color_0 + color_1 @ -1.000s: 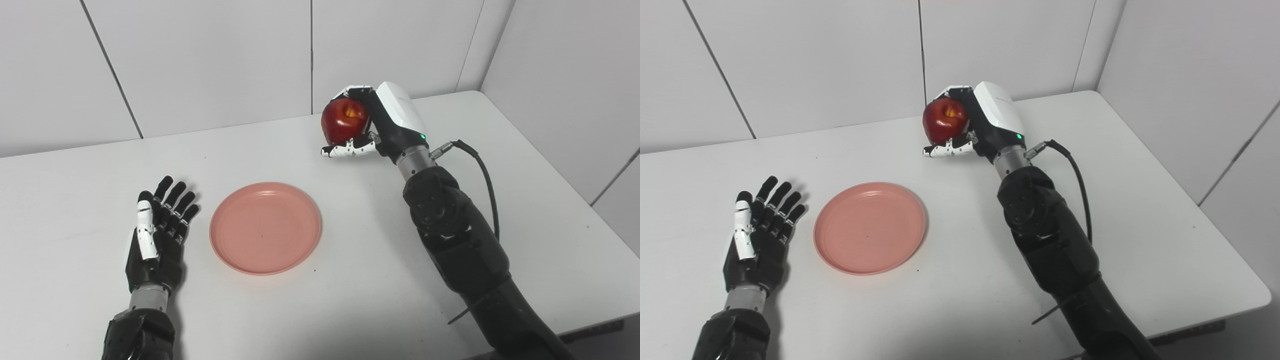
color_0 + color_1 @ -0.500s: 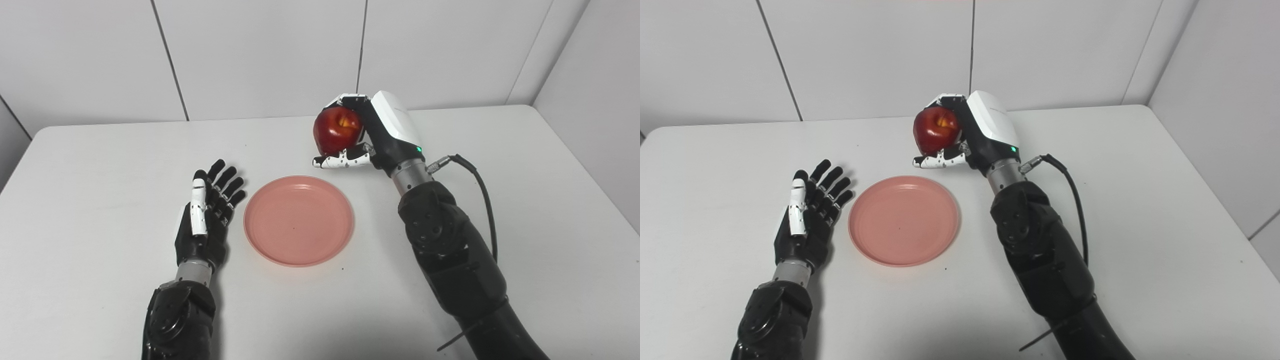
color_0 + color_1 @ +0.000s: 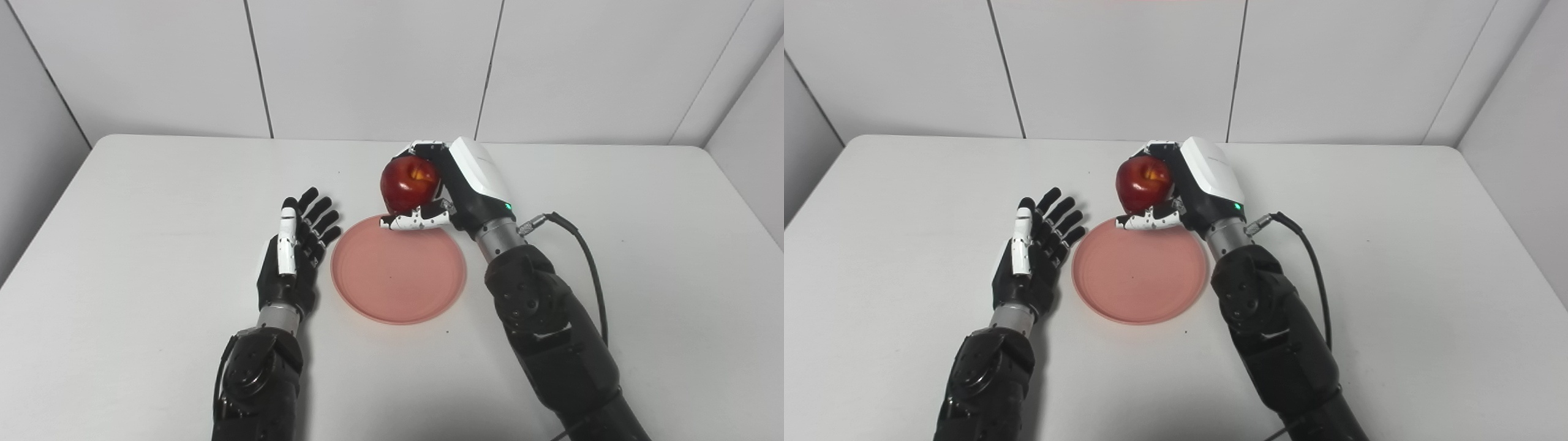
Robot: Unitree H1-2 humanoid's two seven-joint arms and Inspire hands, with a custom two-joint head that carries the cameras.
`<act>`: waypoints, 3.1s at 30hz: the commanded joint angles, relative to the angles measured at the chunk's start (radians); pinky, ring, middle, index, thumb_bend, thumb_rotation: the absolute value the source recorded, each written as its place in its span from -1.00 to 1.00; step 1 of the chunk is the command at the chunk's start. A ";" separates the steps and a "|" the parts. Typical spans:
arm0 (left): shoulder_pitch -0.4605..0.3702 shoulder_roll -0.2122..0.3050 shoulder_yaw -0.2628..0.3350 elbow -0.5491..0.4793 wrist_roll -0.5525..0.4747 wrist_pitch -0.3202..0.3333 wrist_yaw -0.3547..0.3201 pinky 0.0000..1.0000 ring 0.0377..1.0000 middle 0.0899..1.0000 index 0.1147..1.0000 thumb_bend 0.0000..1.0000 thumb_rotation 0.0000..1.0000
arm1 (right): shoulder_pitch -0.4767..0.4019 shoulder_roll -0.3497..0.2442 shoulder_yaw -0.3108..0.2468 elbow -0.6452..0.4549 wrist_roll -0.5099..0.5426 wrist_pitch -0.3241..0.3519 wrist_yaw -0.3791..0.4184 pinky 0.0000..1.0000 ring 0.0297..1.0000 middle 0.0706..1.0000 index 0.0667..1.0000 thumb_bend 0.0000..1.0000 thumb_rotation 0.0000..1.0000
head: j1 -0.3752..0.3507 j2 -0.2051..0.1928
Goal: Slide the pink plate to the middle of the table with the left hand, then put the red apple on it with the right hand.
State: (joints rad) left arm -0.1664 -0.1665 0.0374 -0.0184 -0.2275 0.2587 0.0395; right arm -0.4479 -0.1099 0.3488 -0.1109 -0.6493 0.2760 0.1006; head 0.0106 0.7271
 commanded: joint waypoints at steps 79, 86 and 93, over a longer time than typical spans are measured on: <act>-0.039 -0.013 0.031 -0.004 0.038 0.003 0.026 0.68 0.69 0.70 0.67 -0.14 1.00 | 0.040 0.037 0.102 0.196 -0.091 -0.123 -0.065 -0.12 0.02 0.13 0.16 0.91 -0.10 | 0.014 0.037; -0.041 -0.012 0.031 0.002 0.040 -0.006 0.025 0.67 0.68 0.69 0.66 -0.14 1.00 | 0.042 0.040 0.093 0.179 -0.096 -0.106 -0.041 -0.04 0.07 0.18 0.23 1.00 0.06 | 0.009 0.037; -0.044 -0.010 0.033 0.008 0.040 -0.007 0.025 0.67 0.68 0.69 0.65 -0.12 1.00 | 0.042 0.045 0.083 0.167 -0.095 -0.094 -0.028 -0.04 0.08 0.21 0.26 1.00 0.05 | 0.007 0.037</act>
State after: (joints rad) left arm -0.1827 -0.1776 0.0723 -0.0140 -0.1901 0.2577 0.0609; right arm -0.3797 -0.0762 0.4462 0.0935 -0.7388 0.1742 0.0796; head 0.0169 0.7639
